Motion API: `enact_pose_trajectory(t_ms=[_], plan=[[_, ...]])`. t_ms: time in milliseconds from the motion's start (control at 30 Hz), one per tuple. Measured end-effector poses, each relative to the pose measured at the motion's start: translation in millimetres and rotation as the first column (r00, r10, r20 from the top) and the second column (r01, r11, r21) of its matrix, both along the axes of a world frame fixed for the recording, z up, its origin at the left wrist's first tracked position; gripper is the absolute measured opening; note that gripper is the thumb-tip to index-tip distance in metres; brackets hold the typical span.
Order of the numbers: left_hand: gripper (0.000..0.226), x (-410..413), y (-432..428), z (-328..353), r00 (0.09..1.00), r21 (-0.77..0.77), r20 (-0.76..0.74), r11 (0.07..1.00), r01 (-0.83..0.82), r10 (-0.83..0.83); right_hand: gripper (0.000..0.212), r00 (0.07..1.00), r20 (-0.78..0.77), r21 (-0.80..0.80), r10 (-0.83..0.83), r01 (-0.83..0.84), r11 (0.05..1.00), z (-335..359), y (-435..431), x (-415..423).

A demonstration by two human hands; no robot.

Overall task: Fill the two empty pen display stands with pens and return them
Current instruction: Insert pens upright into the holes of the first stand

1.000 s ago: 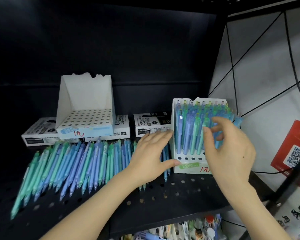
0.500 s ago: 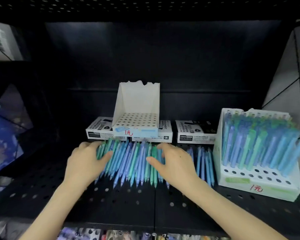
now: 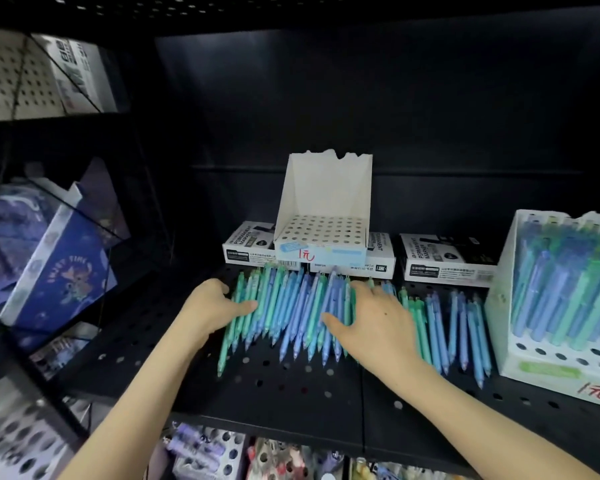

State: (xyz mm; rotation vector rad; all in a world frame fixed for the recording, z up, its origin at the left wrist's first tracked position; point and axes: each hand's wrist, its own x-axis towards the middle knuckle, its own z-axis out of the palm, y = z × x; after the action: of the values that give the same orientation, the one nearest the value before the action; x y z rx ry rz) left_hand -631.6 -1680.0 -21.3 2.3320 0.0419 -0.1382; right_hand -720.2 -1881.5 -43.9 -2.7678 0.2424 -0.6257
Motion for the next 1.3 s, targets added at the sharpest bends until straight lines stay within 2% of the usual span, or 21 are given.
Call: enact_pose_trajectory(t_ms=[167, 300, 400, 500, 600, 700, 767, 867, 1033, 1100, 1200, 1300], plan=[[0.062, 5.4, -2.7, -0.1, 0.999, -0.06, -0.037, 0.998, -0.011, 0.009, 0.065, 0.999, 0.007, 0.035, 0.032, -0.033, 0.999, 0.3, 2.9, -1.9], [0.057, 9.3, 0.7, -4.8, 0.999, -0.116, -0.042, 0.993, -0.022, 0.017, 0.064, 0.999, -0.025, 0.178, 0.023, -0.019, 0.984, 2.8, 1.9, -3.5], [0.027, 13.8, 5.2, -8.6, 0.999, -0.125, -0.036, 0.992, 0.013, -0.018, 0.06, 0.998, -0.058, 0.252, 0.025, -0.01, 0.968, 6.1, 1.4, -4.9], [0.017, 13.4, 4.9, -7.9, 0.999, -0.165, -0.021, 0.985, 0.045, -0.049, 0.053, 0.995, -0.089, 0.333, 0.035, -0.003, 0.943, 10.8, 0.2, -5.7], [0.027, 8.0, 2.2, -2.7, 1.0, -0.293, 0.029, 0.956, 0.015, -0.007, 0.048, 0.992, -0.113, 0.506, 0.059, 0.006, 0.862, 18.9, -4.9, -8.1], [0.032, -0.2, 0.4, 7.6, 0.999, -0.482, 0.032, 0.876, -0.012, 0.031, 0.044, 0.992, -0.112, 0.69, 0.065, 0.03, 0.723, 26.5, -12.8, -9.8], [0.028, -8.4, -2.5, 17.5, 0.999, -0.596, 0.049, 0.803, 0.019, 0.013, 0.04, 0.99, -0.117, 0.764, 0.079, 0.039, 0.645, 30.4, -18.6, -10.6], [0.022, -20.9, -12.3, 31.9, 0.99, -0.684, 0.136, 0.719, 0.124, -0.042, 0.03, 0.989, -0.098, 0.841, 0.109, 0.024, 0.54, 38.9, -27.2, -17.6], [0.023, -42.0, -51.0, 52.1, 0.937, -0.77, 0.273, 0.534, 0.348, -0.218, 0.027, 0.992, 0.021, 0.905, 0.127, -0.073, 0.419, 54.4, -43.9, -52.5], [0.025, -49.1, -70.4, 55.9, 0.905, -0.761, 0.318, 0.494, 0.421, -0.283, 0.031, 0.991, 0.081, 0.919, 0.104, -0.115, 0.378, 61.4, -52.7, -71.2], [0.026, -58.5, -100.5, 57.5, 0.858, -0.694, 0.39, 0.505, 0.512, -0.334, 0.031, 0.985, 0.171, 0.928, 0.001, -0.161, 0.337, 71.3, -71.0, -98.6], [0.019, -65.8, -131.7, 56.2, 0.828, -0.625, 0.442, 0.545, 0.56, -0.344, 0.014, 0.946, 0.288, 0.912, -0.146, -0.224, 0.345, 79.1, -93.6, -124.2]])
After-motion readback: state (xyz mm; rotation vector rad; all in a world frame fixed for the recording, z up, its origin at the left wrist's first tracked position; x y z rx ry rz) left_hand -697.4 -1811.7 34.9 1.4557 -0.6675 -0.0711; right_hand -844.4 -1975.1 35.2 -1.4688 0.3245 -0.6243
